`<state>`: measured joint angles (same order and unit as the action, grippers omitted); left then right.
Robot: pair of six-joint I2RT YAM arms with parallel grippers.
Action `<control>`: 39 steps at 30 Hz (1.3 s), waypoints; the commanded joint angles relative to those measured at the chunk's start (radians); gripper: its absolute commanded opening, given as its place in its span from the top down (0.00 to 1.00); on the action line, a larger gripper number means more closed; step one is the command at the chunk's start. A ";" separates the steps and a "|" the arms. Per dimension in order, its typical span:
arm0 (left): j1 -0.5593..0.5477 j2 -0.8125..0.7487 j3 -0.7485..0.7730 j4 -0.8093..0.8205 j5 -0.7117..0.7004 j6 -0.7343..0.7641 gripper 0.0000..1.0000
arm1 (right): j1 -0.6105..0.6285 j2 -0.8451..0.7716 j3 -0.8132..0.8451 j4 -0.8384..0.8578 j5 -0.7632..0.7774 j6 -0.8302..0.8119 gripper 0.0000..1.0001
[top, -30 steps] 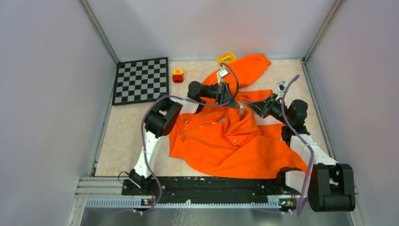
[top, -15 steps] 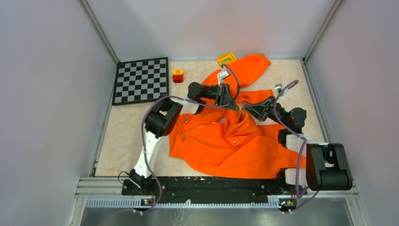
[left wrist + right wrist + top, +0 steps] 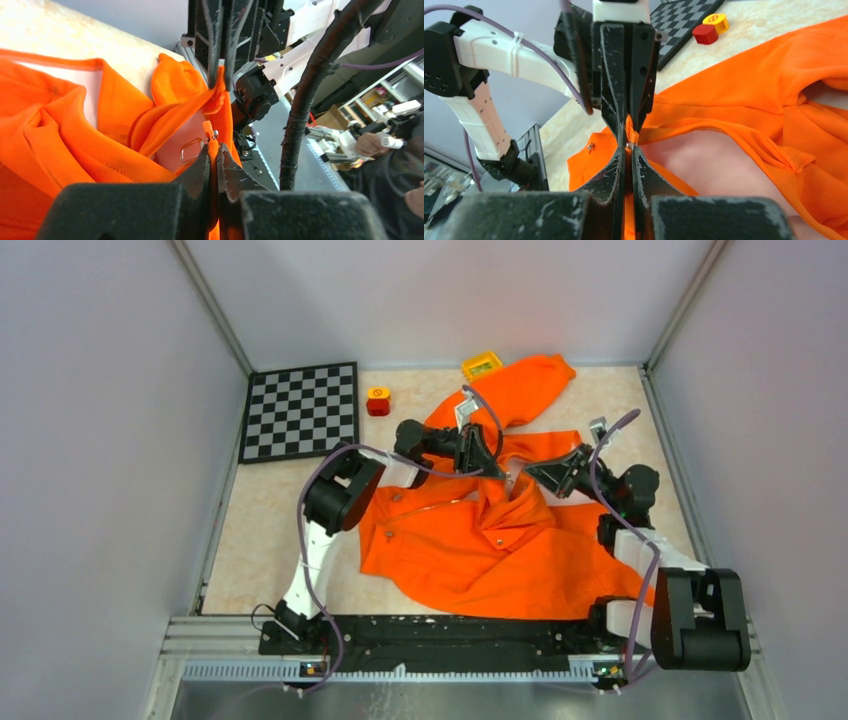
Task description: Zip up the jacket
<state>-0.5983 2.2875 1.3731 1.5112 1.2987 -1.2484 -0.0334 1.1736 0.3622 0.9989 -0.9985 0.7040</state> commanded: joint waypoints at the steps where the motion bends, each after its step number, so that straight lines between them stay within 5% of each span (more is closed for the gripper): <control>1: -0.006 -0.099 -0.018 0.180 -0.012 0.136 1.00 | -0.010 0.046 0.055 0.040 -0.054 -0.023 1.00; 10: -0.012 -0.096 -0.008 0.209 0.007 0.127 1.00 | -0.010 0.185 0.037 0.417 -0.129 0.162 1.00; 24: -0.022 -0.088 0.011 0.243 0.017 0.089 1.00 | -0.005 0.251 0.029 0.533 -0.148 0.216 1.00; 29: -0.021 -0.098 0.002 0.258 0.016 0.084 1.00 | -0.005 0.246 0.024 0.494 -0.136 0.192 1.00; 36: -0.022 -0.161 -0.042 0.196 0.013 0.194 1.00 | -0.008 0.088 0.051 0.058 -0.069 -0.093 1.00; 39: -0.023 -0.196 -0.057 0.112 0.026 0.287 1.00 | -0.002 0.095 0.032 0.174 -0.101 -0.033 1.00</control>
<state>-0.6170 2.2070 1.3296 1.5146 1.3052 -1.0939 -0.0357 1.2938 0.3866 1.1481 -1.0901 0.7296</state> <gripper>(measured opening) 0.057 0.017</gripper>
